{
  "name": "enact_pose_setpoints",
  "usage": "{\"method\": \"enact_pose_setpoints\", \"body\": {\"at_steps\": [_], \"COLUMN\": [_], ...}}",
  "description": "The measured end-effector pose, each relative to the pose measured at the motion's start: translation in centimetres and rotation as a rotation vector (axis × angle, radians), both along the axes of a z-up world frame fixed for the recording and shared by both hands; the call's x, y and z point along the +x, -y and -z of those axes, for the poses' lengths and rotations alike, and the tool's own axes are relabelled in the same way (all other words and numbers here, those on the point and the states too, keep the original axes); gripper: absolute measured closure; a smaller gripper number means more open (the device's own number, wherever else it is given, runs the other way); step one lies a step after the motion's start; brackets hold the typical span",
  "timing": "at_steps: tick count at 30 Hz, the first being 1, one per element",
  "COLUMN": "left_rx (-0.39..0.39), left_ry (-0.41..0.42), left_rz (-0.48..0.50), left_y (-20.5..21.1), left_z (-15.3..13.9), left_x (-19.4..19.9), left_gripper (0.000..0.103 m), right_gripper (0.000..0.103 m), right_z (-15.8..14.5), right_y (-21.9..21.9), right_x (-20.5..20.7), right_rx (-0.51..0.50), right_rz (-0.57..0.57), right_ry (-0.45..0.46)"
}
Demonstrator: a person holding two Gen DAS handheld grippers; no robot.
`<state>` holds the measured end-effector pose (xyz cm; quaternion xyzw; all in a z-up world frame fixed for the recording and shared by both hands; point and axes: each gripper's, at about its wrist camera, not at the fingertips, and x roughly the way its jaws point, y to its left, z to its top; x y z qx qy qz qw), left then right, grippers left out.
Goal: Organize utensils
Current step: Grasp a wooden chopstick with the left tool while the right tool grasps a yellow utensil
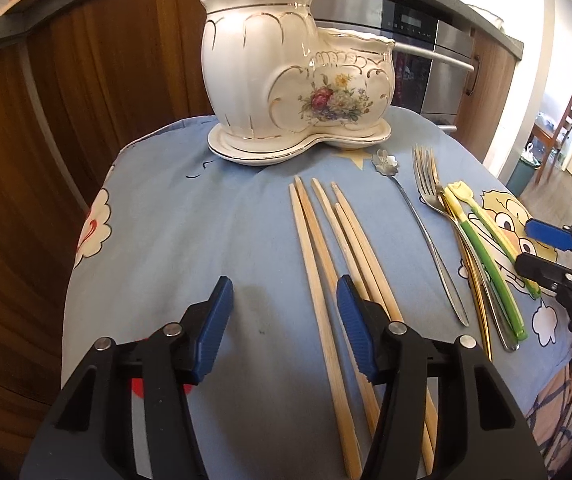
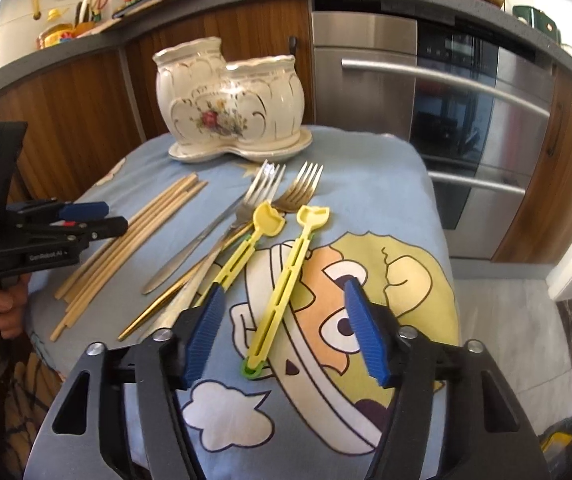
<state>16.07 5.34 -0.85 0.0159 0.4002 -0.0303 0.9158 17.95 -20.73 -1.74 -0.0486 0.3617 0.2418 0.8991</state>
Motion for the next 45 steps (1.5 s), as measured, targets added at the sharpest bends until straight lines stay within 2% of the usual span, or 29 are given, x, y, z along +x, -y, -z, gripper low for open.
{"method": "enact_pose_setpoints", "body": {"at_steps": [3,5,8,13,15,17,19,26,32,38,45], "left_rx": [-0.012,-0.018,-0.007,0.036,0.045,0.059,0.071,0.137,0.113,0.079,0.082], "left_ry": [-0.015,-0.031,-0.061,-0.1,-0.122,-0.145,-0.17,-0.272,-0.419,-0.564,-0.634], "left_rz": [0.01,0.017,0.031,0.076,0.087,0.095,0.116,0.217,0.285,0.307,0.283], "left_y": [-0.3,-0.4,-0.4,0.2,0.2,0.0,-0.2,-0.7,-1.1,-1.5,-1.3], "left_z": [0.0,-0.1,0.0,0.0,-0.2,-0.3,-0.5,-1.0,-1.4,-1.5,-1.4], "left_x": [0.5,0.9,1.5,2.2,2.7,3.1,3.5,4.3,6.6,9.0,11.1], "left_gripper": [0.05,0.055,0.064,0.068,0.074,0.085,0.09,0.09,0.09,0.09,0.091], "right_gripper": [0.052,0.056,0.061,0.072,0.075,0.079,0.079,0.079,0.079,0.079,0.08], "right_z": [0.1,0.1,0.3,0.2,0.1,0.0,-0.1,-0.4,-0.6,-0.7,-0.7], "right_y": [-0.2,-0.4,-0.8,-1.3,-1.4,-1.4,-1.2,-0.6,-0.8,-2.0,-3.5], "right_x": [0.9,1.6,2.4,3.8,4.3,4.8,5.2,6.6,8.6,10.3,10.9], "right_rx": [-0.021,-0.036,-0.063,-0.086,-0.099,-0.12,-0.131,-0.207,-0.259,-0.344,-0.446], "right_rz": [-0.006,-0.017,-0.037,-0.069,-0.086,-0.104,-0.125,-0.195,-0.249,-0.338,-0.385], "right_ry": [-0.022,-0.042,-0.072,-0.105,-0.118,-0.134,-0.152,-0.198,-0.275,-0.372,-0.429]}}
